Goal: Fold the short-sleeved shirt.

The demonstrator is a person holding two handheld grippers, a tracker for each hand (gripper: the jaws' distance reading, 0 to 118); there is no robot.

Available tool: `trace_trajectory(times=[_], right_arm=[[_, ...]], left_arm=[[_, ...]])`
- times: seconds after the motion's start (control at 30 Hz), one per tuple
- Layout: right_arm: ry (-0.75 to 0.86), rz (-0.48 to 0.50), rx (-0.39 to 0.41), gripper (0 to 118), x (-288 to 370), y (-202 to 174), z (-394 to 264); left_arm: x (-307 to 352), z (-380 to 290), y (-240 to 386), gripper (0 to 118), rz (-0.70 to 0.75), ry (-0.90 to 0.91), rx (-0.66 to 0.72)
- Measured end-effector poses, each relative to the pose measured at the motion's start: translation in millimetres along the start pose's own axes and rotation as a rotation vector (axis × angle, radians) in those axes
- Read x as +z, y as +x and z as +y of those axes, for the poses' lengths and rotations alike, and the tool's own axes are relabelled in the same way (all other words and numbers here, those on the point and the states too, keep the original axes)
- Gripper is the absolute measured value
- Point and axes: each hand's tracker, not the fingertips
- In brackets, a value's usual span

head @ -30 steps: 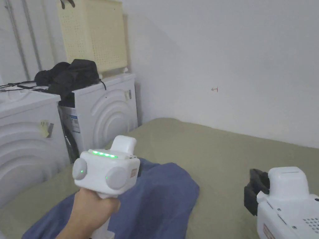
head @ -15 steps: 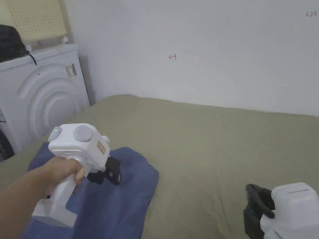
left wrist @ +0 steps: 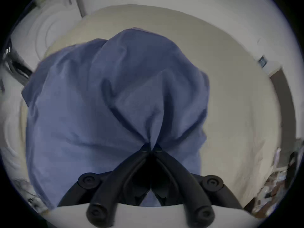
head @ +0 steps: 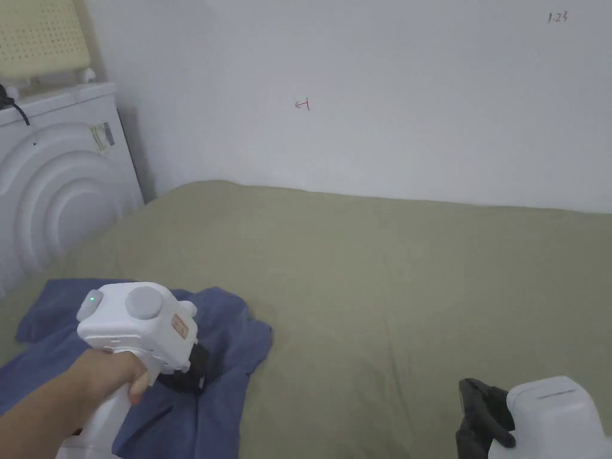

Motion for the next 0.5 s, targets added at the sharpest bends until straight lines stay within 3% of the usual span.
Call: trace_trajectory(times=[0.13,0.3,0.33,0.43,0.5], right_arm=[[0.003,-0.034,-0.01,7,9,13,1],[0.024,-0.085,-0.047,7,28,38,11],[0.031,-0.097,-0.049,7,35,46,13],[0.043,-0.152,-0.039,7,53,67,16],[0.039,-0.182,-0.048,7,66,83,19]], left_arm=[[42,-8,18,0,-0.023,0.175,-0.009],[104,-26,80,0,0.021,0.223,-0.113],[93,9,52,0,0.017,0.242,-0.106],[114,24,56,0,-0.042,0.278,-0.084],[150,-9,91,0,-0.083,0.314,-0.093]])
